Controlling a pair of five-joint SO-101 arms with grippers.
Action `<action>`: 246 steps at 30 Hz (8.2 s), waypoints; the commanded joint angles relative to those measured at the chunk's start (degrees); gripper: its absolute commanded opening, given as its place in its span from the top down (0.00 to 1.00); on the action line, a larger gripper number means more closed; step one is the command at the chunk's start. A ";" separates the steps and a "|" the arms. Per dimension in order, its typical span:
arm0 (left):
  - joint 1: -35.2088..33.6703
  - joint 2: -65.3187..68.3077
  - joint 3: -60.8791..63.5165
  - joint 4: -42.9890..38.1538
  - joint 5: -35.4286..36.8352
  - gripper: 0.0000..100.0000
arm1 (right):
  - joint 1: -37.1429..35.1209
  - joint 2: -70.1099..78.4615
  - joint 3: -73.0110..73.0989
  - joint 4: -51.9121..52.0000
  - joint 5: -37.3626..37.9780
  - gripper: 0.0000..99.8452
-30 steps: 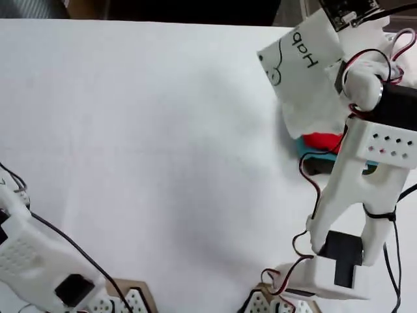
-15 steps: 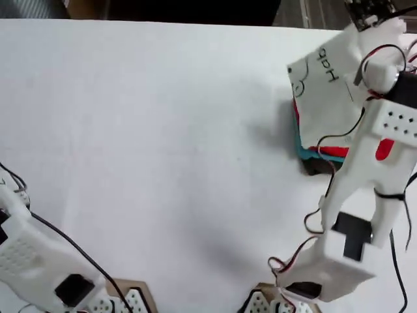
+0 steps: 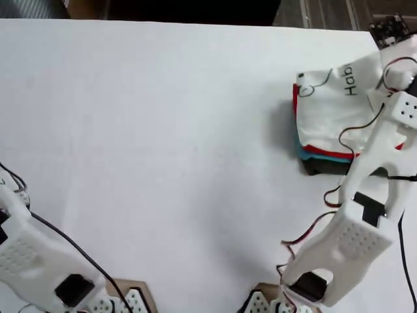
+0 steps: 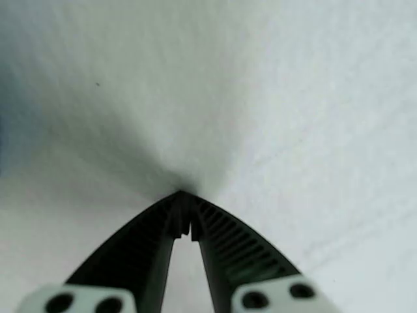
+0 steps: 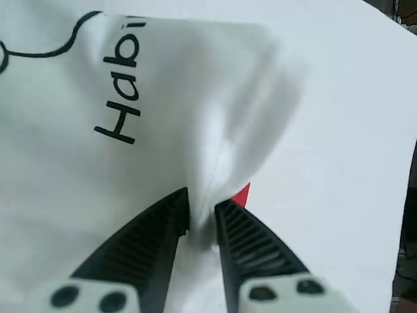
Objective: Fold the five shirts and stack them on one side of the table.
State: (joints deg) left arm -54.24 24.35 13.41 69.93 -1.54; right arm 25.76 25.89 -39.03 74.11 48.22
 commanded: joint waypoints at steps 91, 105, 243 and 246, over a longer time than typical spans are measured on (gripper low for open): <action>-19.16 3.16 -46.55 24.09 -29.80 0.78 | -49.36 -79.78 122.64 -32.04 -18.73 0.80; -15.30 22.15 -44.26 19.52 -29.89 0.77 | -49.36 -79.87 123.43 -33.36 -18.73 0.81; -24.97 -3.87 -30.02 18.73 -32.62 0.68 | -65.36 31.43 -53.01 23.87 -30.95 0.98; -18.20 -3.87 -28.18 18.64 -32.53 0.68 | -62.20 27.21 -53.36 23.87 -30.95 0.98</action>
State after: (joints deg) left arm -78.59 20.75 -15.43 89.19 -33.98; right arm -39.65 61.76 -91.52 97.58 17.54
